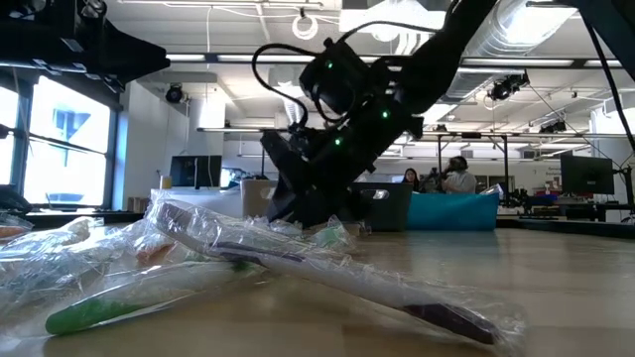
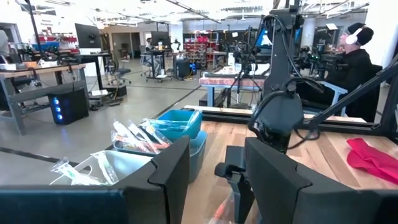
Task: Pick & Place Toothbrushes
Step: Put the green toothbrush into the gray bin
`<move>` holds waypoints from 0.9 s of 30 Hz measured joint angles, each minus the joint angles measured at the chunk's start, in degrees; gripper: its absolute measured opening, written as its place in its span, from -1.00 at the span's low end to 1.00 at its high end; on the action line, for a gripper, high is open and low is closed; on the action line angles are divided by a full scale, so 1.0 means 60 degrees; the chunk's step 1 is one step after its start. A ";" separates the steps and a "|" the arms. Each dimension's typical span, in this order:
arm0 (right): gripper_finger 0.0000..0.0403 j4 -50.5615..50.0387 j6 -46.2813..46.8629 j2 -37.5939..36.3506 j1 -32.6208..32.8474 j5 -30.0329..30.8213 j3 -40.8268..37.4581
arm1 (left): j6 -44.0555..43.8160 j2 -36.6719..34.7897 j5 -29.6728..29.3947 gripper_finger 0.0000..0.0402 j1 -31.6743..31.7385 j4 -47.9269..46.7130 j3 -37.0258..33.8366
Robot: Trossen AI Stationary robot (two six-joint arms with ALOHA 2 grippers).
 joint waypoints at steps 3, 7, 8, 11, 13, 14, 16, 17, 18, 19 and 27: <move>-0.21 0.0188 0.0005 0.0072 -0.0001 -0.0186 0.0011 | 0.0000 0.0000 -0.0010 -0.25 0.0000 -0.0015 0.0000; -0.21 0.0239 -0.0120 0.0038 -0.0001 -0.0022 0.0011 | 0.0001 -0.0001 -0.0004 -0.25 0.0000 -0.0022 0.0000; -0.21 0.0326 -0.0218 0.0026 -0.0001 -0.0002 0.0011 | 0.0000 0.0000 -0.0004 -0.25 -0.0001 -0.0022 0.0000; -0.25 0.0602 -0.0301 0.0003 -0.0001 0.0010 0.0011 | 0.0002 0.0000 0.0000 -0.25 0.0000 -0.0026 0.0000; -0.31 0.0585 -0.0305 0.0003 -0.0001 0.0011 0.0011 | 0.0000 0.0000 0.0000 -0.25 -0.0001 -0.0026 0.0001; -0.35 0.0545 -0.0305 0.0003 -0.0001 0.0011 0.0011 | 0.0001 0.0000 0.0000 -0.25 0.0000 -0.0026 0.0000; -0.44 0.0528 -0.0312 0.0003 -0.0001 -0.0005 0.0011 | 0.0000 0.0000 0.0000 -0.25 0.0000 -0.0026 0.0000; -0.48 0.0528 -0.0315 0.0003 -0.0001 -0.0014 0.0011 | 0.0000 0.0000 0.0004 -0.25 -0.0001 -0.0026 0.0000; -0.53 0.0528 -0.0317 0.0003 -0.0001 -0.0019 0.0011 | 0.0000 0.0000 0.0003 -0.25 -0.0004 -0.0026 0.0003; -0.57 0.0521 -0.0316 0.0003 -0.0001 -0.0030 0.0011 | 0.0000 0.0000 0.0002 -0.25 -0.0002 -0.0027 0.0000; -0.71 0.0476 -0.0323 -0.0001 -0.0001 -0.0055 0.0011 | 0.0000 0.0000 0.0003 -0.25 -0.0004 -0.0028 0.0000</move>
